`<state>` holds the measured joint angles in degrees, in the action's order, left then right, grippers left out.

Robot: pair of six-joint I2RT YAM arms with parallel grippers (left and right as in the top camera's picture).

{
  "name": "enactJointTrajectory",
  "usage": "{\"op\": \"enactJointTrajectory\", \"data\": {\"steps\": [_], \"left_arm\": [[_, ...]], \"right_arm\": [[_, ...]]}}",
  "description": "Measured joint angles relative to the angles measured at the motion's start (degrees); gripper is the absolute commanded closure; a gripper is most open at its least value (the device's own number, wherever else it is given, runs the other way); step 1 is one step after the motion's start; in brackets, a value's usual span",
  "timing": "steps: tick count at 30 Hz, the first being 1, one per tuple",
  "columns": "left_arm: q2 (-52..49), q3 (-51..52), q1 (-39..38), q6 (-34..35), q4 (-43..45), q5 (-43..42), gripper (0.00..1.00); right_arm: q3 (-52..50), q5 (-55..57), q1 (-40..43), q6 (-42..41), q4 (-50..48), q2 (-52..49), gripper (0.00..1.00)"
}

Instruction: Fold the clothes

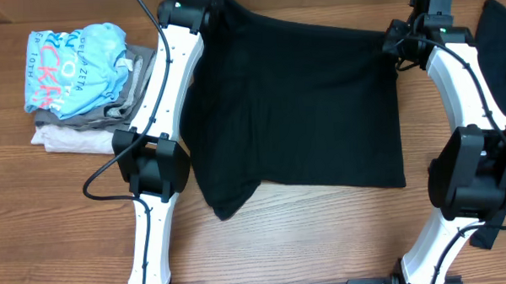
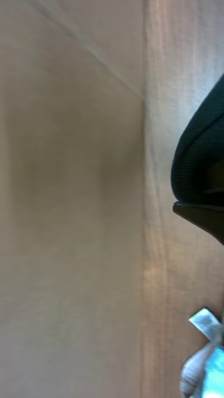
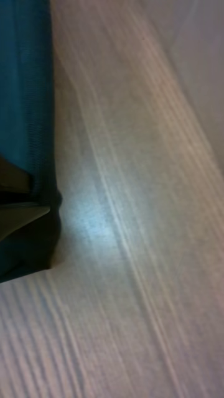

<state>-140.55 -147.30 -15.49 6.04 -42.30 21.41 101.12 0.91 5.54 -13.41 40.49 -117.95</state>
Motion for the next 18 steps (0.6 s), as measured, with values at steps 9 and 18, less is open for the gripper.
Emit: {"op": "enactJointTrajectory", "data": {"steps": [9, 18], "left_arm": [[-0.1, 0.0, 0.0, 0.0, -23.3, -1.0, 0.96], [-0.2, 0.0, 0.0, 0.0, -37.2, -6.1, 0.96]], "right_arm": [[0.0, 0.0, 0.6, 0.2, 14.4, 0.0, 0.95], [0.0, -0.1, 4.2, 0.2, 22.3, 0.0, 0.95]]}}
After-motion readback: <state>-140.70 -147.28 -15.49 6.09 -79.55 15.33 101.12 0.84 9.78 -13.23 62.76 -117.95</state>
